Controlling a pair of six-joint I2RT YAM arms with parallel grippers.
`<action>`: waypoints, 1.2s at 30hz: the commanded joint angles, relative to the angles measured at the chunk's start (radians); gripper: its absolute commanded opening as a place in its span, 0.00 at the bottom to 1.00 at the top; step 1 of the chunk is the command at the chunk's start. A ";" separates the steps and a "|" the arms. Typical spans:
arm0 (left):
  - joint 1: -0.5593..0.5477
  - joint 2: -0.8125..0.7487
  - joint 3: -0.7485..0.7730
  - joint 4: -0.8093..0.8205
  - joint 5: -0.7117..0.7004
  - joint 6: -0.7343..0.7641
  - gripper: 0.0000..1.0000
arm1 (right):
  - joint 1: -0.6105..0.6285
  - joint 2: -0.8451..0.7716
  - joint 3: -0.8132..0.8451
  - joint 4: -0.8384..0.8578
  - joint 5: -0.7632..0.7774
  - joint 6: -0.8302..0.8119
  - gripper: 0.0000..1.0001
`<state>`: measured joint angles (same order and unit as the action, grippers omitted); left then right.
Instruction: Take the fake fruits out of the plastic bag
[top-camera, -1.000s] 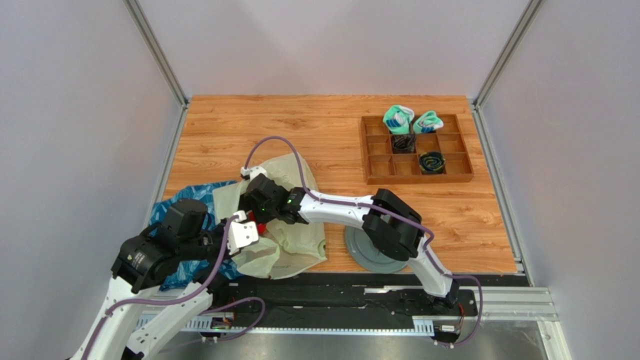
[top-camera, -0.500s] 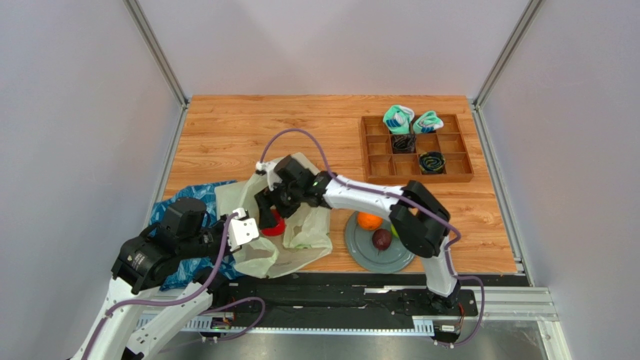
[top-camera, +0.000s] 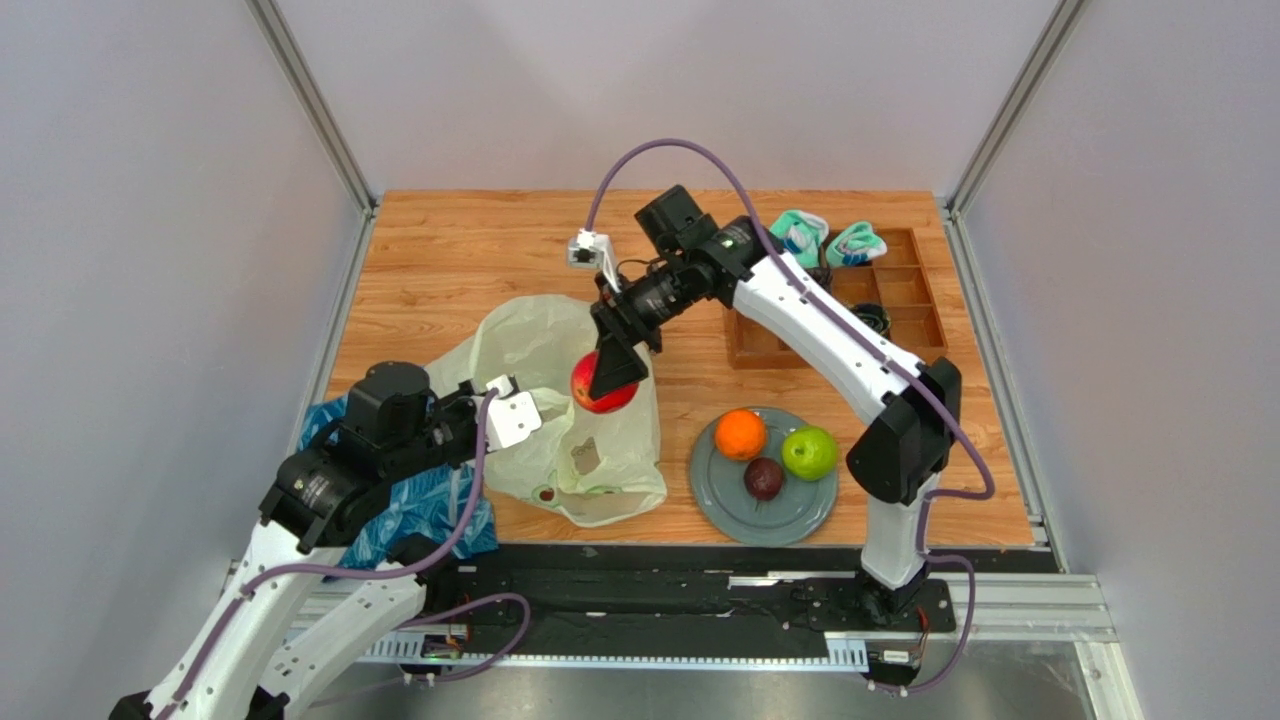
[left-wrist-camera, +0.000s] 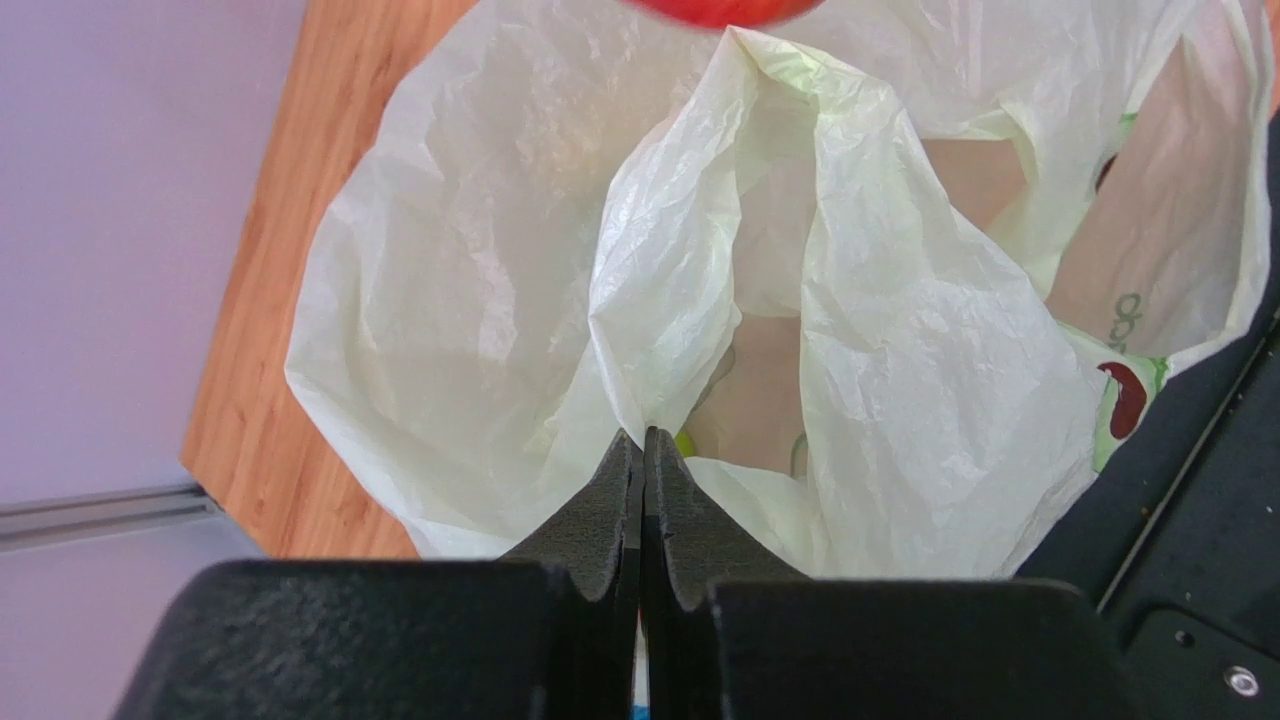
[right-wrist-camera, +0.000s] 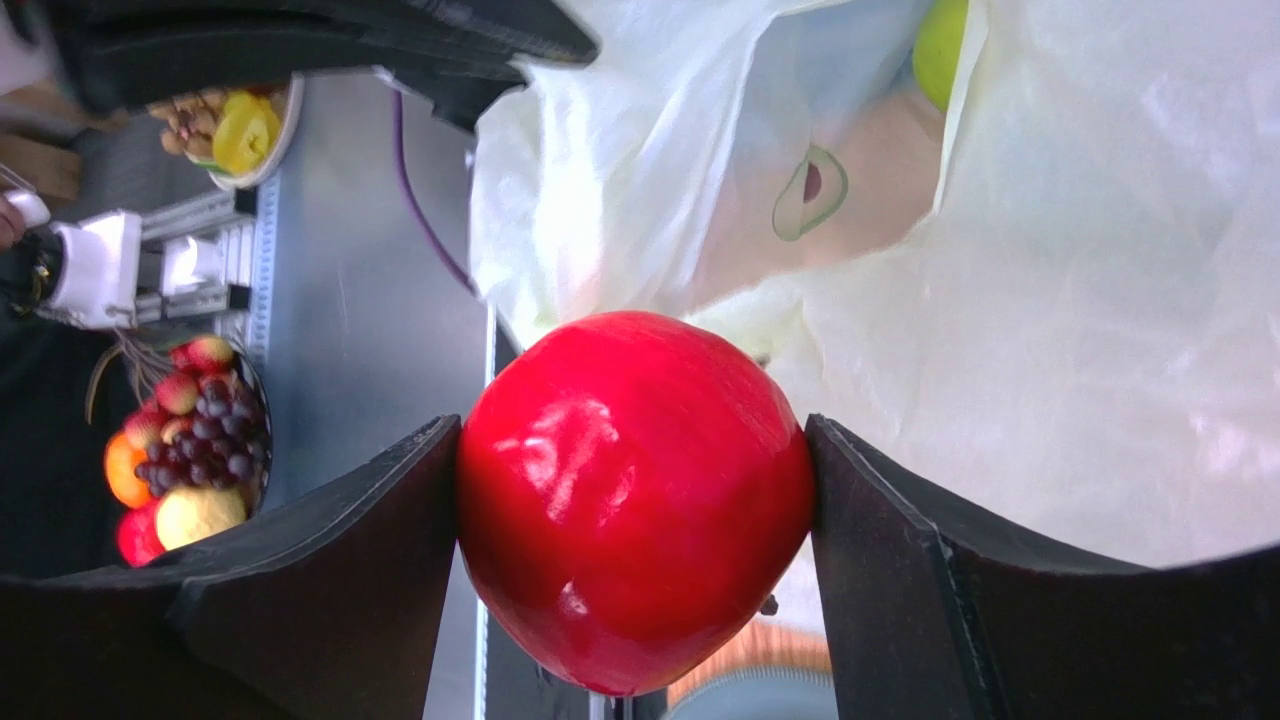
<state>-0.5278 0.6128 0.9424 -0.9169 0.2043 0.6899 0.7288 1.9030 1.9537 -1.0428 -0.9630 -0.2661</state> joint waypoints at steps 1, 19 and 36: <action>0.005 0.028 -0.007 0.110 0.021 -0.003 0.00 | -0.055 -0.198 -0.014 -0.264 0.048 -0.261 0.48; 0.046 0.081 0.009 0.159 0.076 -0.112 0.00 | -0.088 -1.078 -1.160 -0.016 0.734 -0.809 0.50; 0.081 0.096 0.019 0.115 0.153 -0.099 0.00 | -0.088 -1.217 -1.408 0.141 0.711 -0.999 0.73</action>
<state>-0.4519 0.6998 0.9375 -0.7963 0.3191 0.5816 0.6399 0.7113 0.5709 -0.9550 -0.2344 -1.1946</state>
